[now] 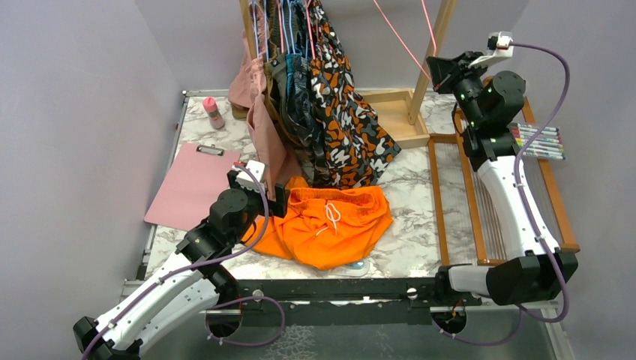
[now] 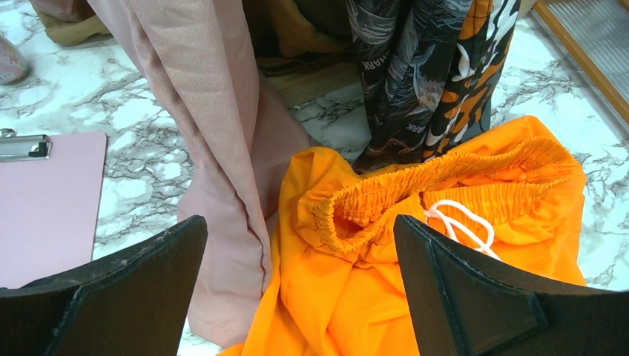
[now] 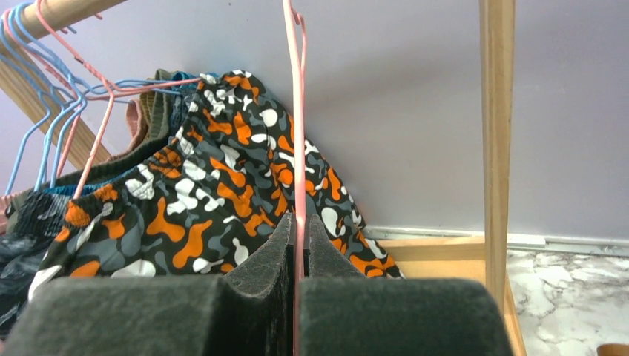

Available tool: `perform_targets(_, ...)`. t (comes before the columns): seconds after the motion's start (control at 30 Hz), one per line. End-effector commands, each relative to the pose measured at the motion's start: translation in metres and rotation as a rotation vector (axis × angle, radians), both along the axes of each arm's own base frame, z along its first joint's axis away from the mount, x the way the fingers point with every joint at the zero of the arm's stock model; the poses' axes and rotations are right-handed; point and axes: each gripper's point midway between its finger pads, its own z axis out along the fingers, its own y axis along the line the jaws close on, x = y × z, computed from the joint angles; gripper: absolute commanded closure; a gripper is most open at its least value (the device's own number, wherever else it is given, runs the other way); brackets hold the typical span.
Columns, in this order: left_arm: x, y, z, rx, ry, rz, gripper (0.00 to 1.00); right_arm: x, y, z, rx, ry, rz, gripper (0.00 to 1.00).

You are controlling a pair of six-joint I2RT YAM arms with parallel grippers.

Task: Place the shorts on the hanger
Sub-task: Pick up the hanger from the clothesline.

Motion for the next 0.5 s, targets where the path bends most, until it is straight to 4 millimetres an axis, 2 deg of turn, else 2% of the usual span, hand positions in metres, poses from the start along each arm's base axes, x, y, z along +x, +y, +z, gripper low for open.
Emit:
perform_targets(0.0, 0.001, 0.004, 0.008, -0.01, -0.015, 0.028, 0.02, -0.027, -0.002, 0.012, 0.02, -0.019, -0.004, 0.99)
perform_targets(0.23, 0.007, 0.031, 0.009, -0.003, -0.012, 0.184, 0.01, -0.071, 0.0, -0.001, 0.061, 0.08, 0.028, 0.99)
perform_targets(0.37, 0.009, 0.055, 0.01, -0.008, -0.012, 0.332, 0.01, -0.095, -0.002, -0.016, 0.078, 0.144, 0.027, 0.99)
perform_targets(0.47, 0.009, 0.072, 0.014, -0.025, -0.025, 0.434, 0.01, -0.113, -0.003, -0.019, 0.081, 0.154, 0.015, 0.99)
